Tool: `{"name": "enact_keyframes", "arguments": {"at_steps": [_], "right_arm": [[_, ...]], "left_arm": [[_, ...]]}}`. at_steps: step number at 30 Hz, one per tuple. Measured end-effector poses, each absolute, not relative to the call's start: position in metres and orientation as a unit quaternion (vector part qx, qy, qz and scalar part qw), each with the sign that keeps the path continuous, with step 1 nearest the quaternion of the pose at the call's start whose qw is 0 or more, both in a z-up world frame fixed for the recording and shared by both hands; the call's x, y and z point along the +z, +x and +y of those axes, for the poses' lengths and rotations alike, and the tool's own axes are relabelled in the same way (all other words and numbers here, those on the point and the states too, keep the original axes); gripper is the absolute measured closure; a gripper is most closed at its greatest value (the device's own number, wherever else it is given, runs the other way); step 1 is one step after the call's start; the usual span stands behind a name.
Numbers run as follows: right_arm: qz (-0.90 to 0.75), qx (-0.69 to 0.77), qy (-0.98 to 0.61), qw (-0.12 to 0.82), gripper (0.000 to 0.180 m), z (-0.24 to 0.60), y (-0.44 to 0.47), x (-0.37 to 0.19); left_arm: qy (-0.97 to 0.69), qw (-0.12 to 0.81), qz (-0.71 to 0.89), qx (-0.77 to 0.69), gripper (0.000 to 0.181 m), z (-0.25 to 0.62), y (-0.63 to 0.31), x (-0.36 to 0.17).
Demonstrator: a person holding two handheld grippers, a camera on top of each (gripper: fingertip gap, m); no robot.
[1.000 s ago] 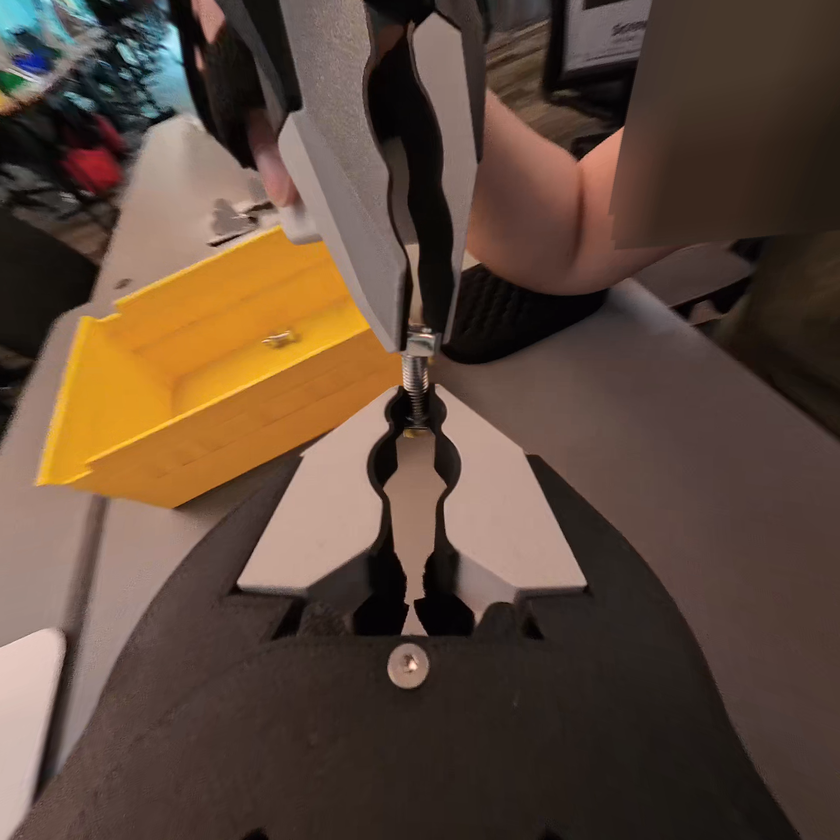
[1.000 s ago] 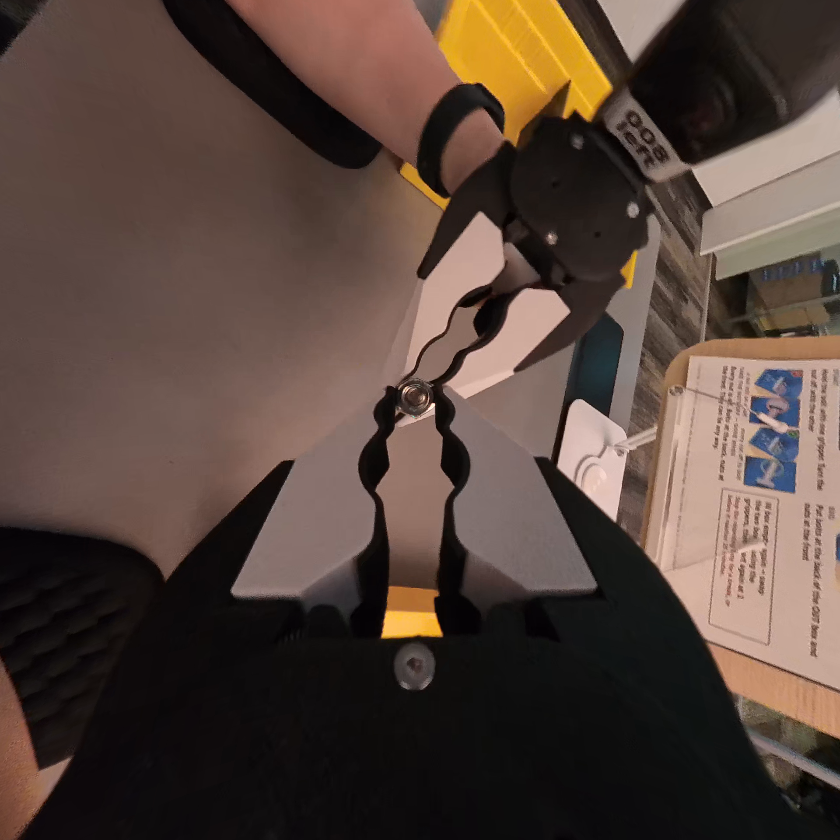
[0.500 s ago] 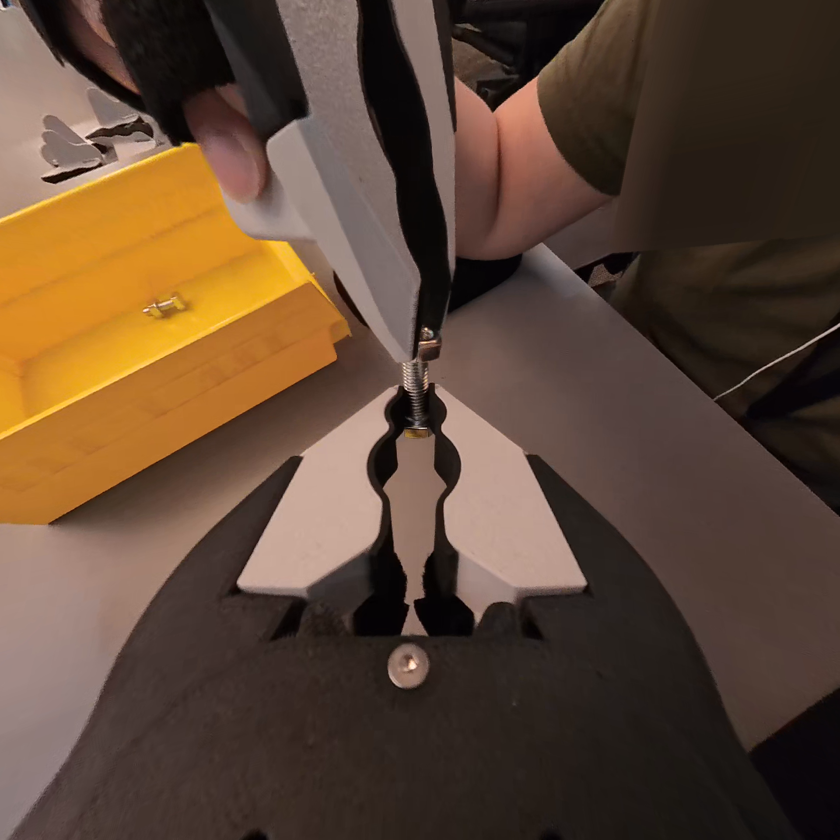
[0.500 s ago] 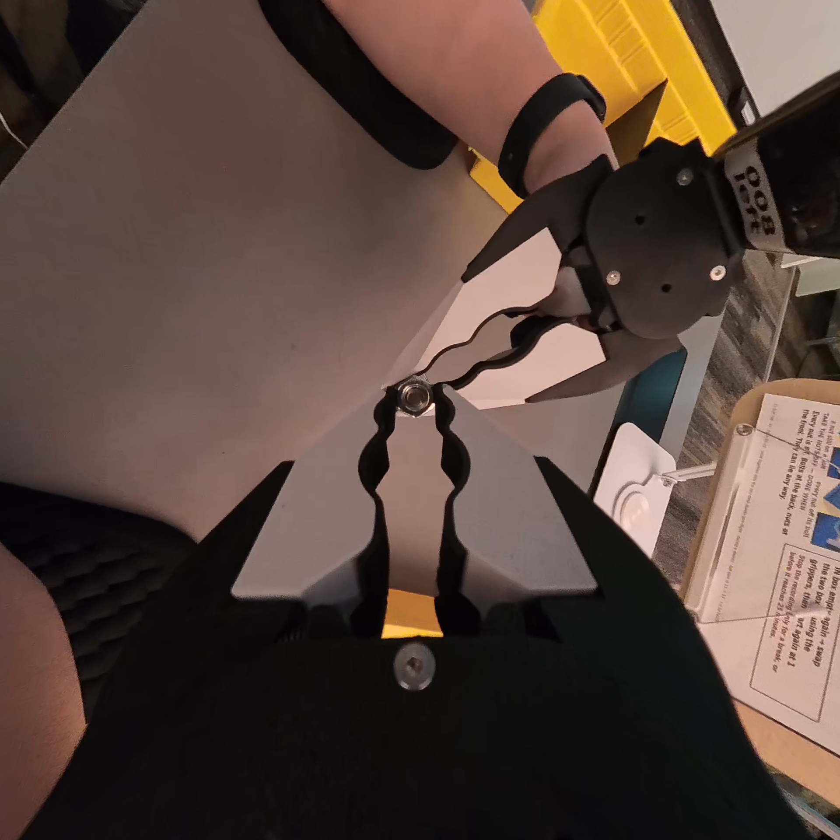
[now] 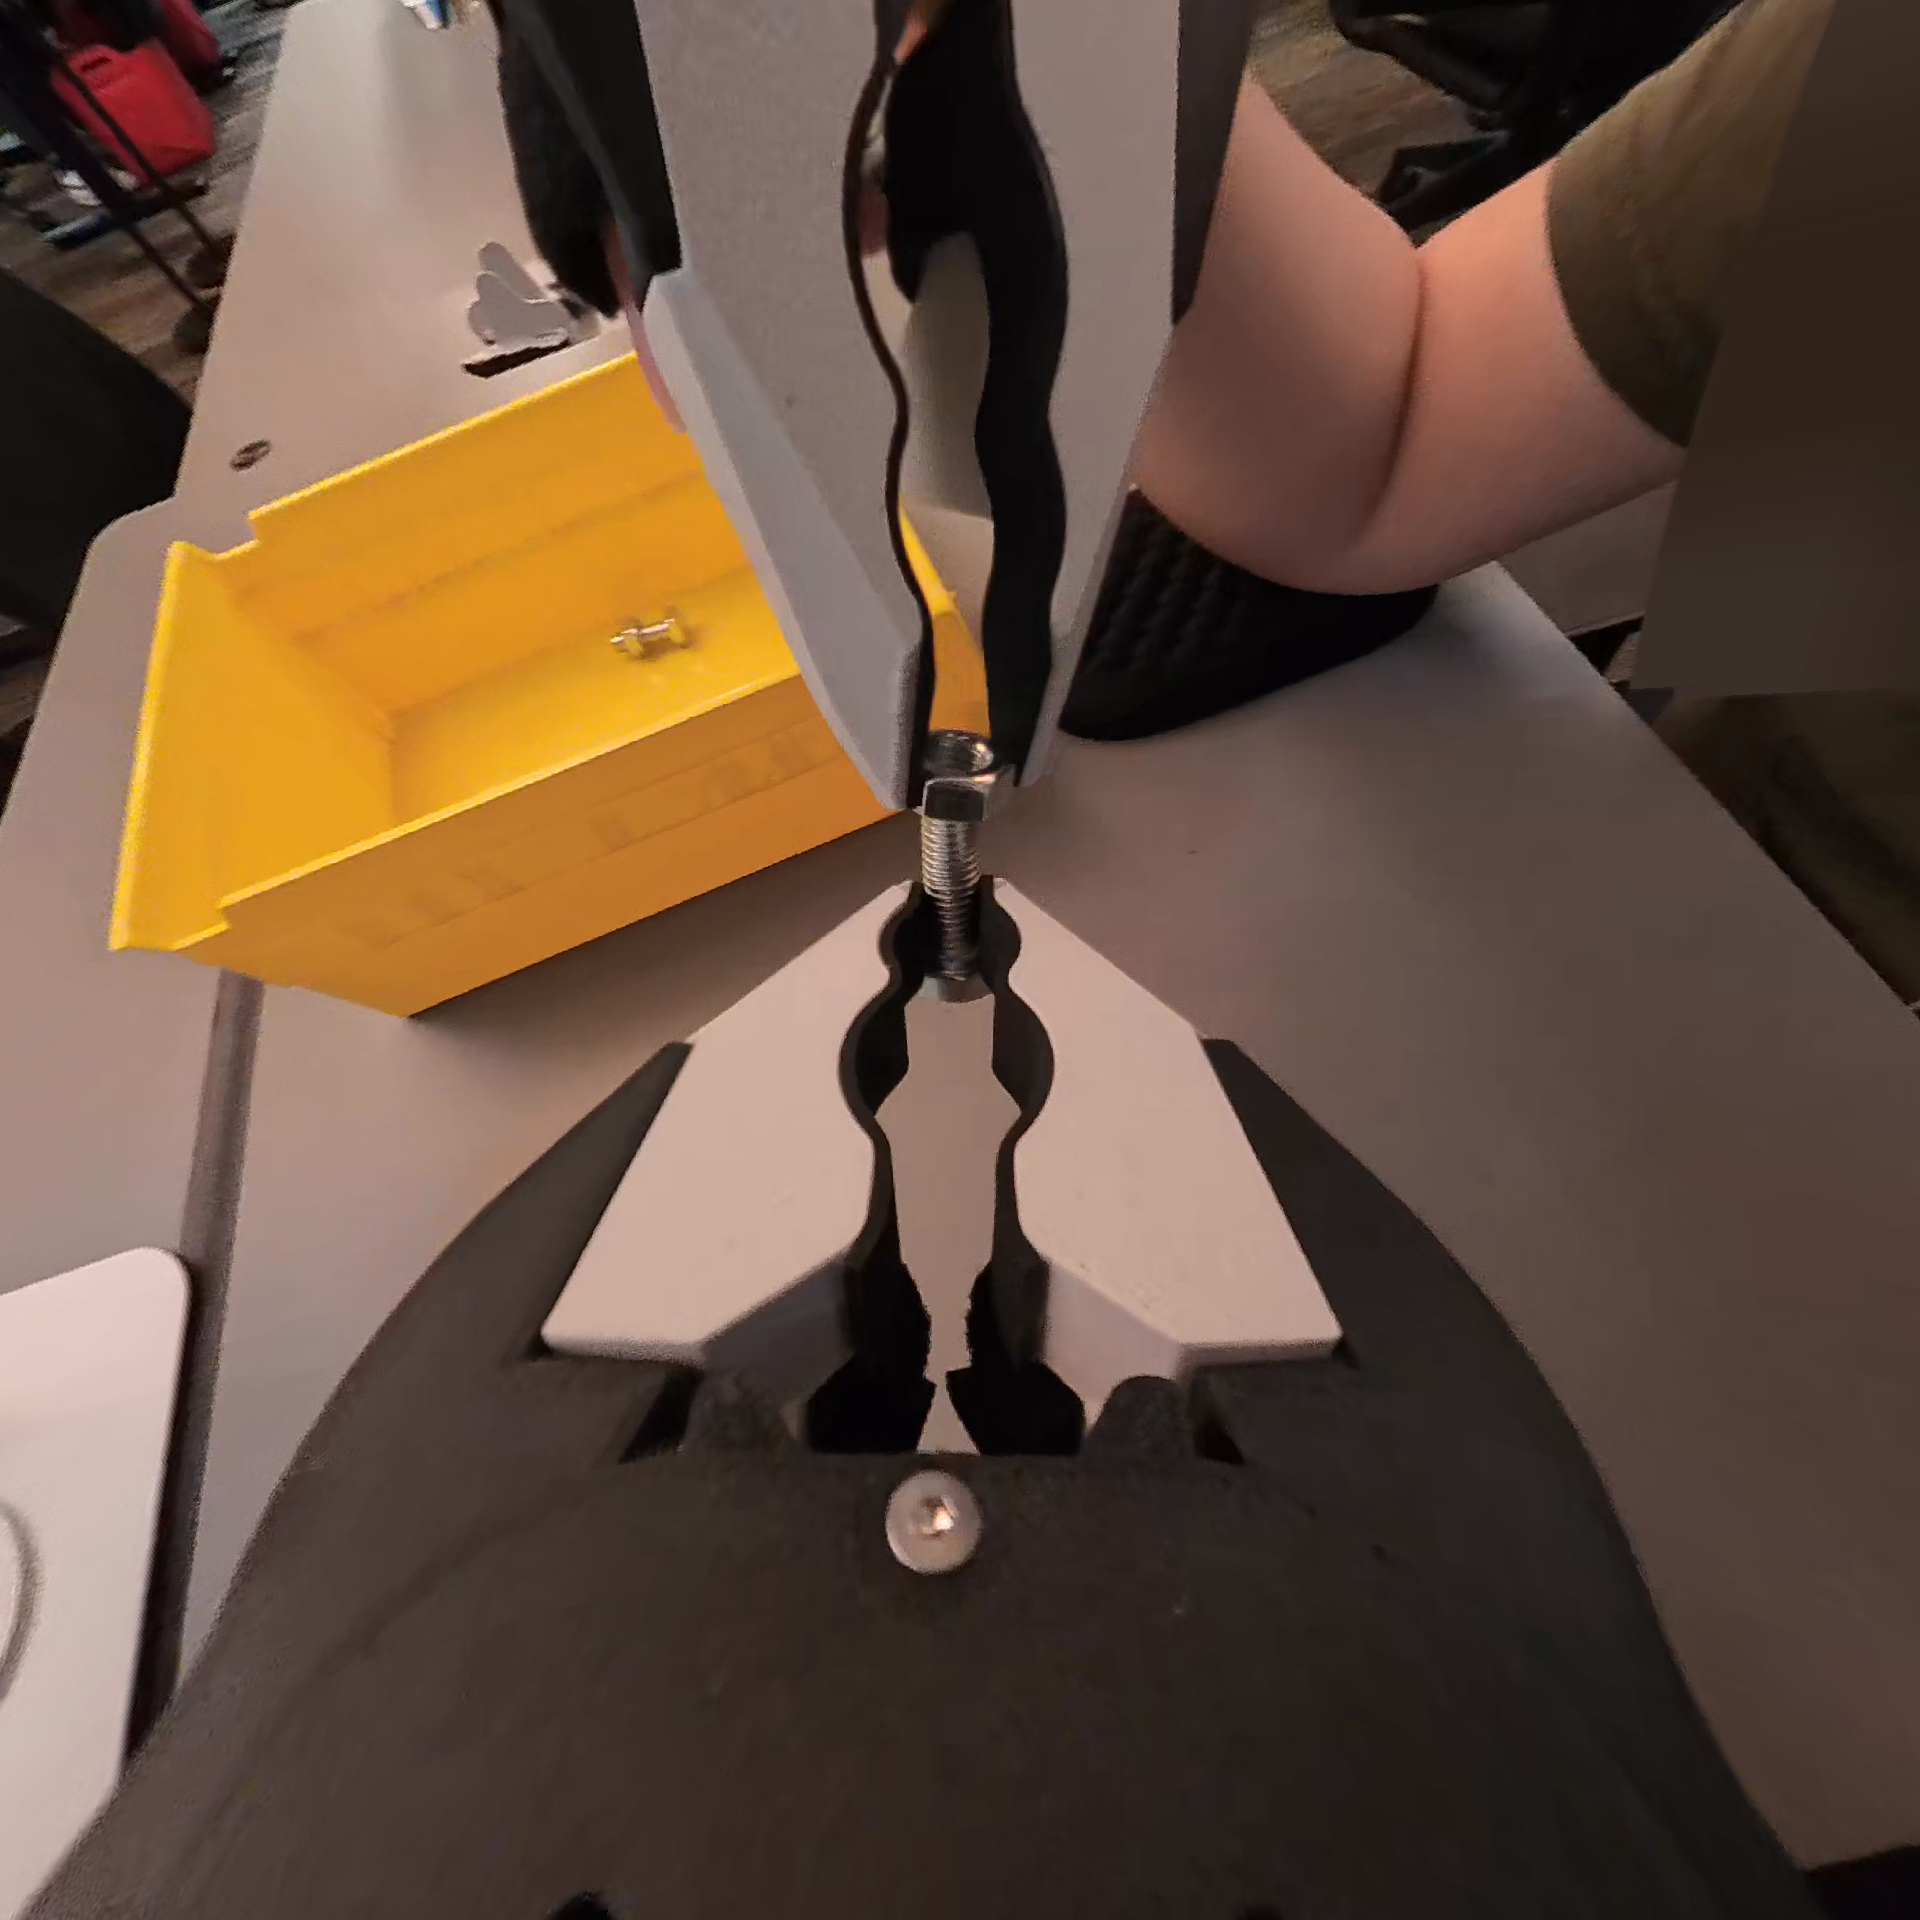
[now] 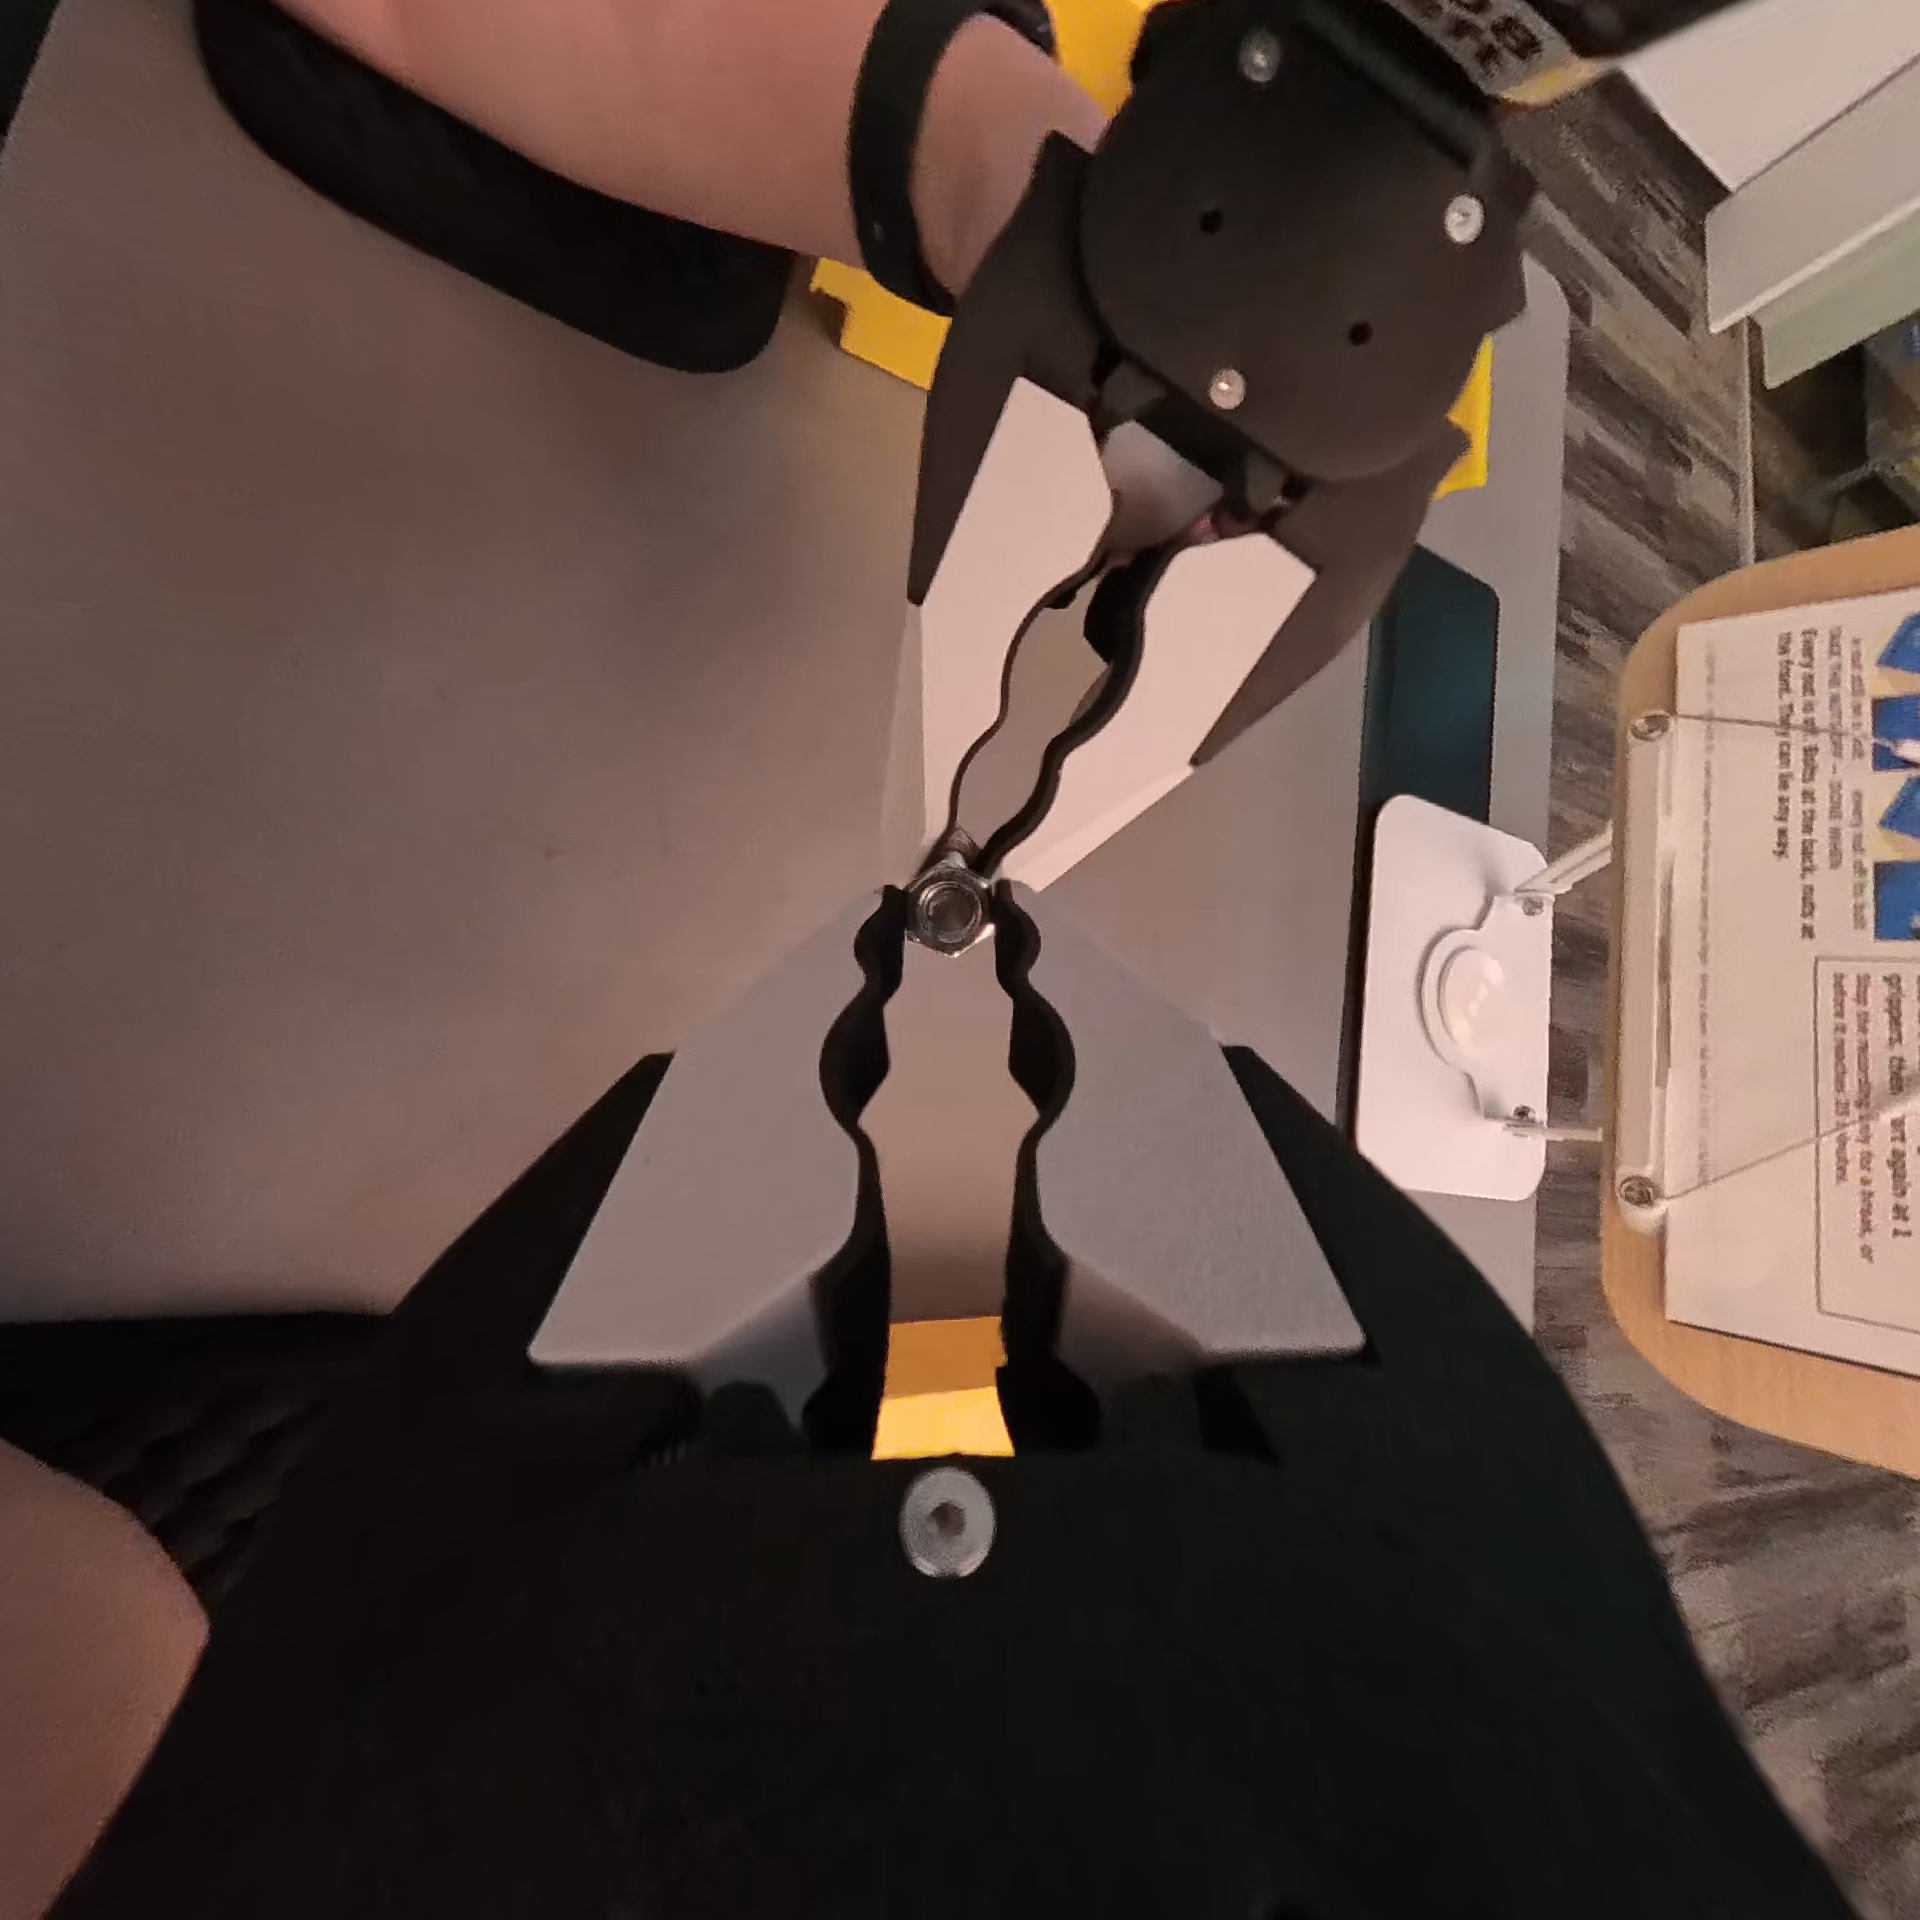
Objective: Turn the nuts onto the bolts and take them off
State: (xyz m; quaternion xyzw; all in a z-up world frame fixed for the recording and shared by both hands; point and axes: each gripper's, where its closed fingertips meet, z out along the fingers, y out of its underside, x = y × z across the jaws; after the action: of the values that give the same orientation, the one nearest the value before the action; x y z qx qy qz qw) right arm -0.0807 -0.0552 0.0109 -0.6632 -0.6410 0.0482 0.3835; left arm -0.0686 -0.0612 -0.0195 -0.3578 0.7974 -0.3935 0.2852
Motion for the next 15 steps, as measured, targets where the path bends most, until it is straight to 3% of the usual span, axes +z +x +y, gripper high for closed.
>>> {"name": "enact_keyframes", "arguments": {"at_steps": [15], "right_arm": [[-0.464,0.199,-0.744,0.438,0.164,-0.011,-0.078,0.041]], "left_arm": [[-0.408,0.430,0.761,-0.265,0.174,-0.013,-0.066,0.010]]}}
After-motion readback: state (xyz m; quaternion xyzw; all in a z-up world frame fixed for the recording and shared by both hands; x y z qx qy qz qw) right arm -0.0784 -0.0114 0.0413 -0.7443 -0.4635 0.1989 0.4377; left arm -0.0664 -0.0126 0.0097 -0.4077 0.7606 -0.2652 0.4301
